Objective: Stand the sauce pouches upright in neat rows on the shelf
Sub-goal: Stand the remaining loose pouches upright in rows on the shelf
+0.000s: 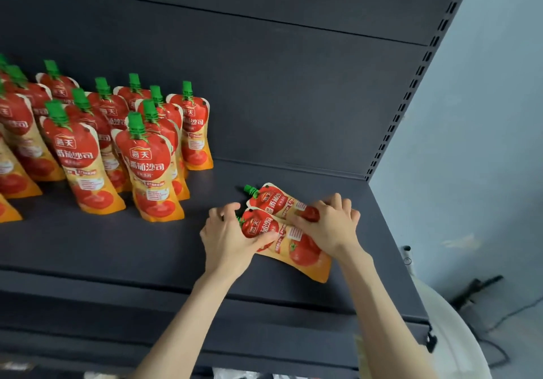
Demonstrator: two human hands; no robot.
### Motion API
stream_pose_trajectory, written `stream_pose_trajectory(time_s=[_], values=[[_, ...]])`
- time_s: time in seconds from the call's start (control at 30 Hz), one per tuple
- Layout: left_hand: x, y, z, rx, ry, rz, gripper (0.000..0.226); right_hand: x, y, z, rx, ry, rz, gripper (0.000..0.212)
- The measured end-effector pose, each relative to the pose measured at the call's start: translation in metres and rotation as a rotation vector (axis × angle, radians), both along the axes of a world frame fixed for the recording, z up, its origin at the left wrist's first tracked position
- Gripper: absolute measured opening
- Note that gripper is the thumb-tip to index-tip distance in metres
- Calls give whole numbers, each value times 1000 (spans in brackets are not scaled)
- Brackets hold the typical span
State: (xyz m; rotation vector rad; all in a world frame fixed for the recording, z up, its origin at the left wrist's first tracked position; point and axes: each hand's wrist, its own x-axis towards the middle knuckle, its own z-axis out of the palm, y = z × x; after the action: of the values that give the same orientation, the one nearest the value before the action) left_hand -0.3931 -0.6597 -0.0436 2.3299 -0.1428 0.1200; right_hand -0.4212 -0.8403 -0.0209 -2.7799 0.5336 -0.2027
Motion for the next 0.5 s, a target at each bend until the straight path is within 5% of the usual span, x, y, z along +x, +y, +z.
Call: stream_pose_trajectory(time_s=[0.2, 0.33, 0.43, 0.5], values=[[-10, 6, 7, -284, 18, -40, 92, -5, 5, 0, 367, -60, 15, 52], [-17, 2, 9, -459, 38, -2, 99, -11, 3, -1, 556, -145, -76, 67], [-23, -5, 6, -726, 156, 94, 100, -19, 1, -7, 674, -243, -133, 57], [-27, -10, 6, -966, 236, 112, 78, -27, 4, -10, 772, -300, -167, 48]])
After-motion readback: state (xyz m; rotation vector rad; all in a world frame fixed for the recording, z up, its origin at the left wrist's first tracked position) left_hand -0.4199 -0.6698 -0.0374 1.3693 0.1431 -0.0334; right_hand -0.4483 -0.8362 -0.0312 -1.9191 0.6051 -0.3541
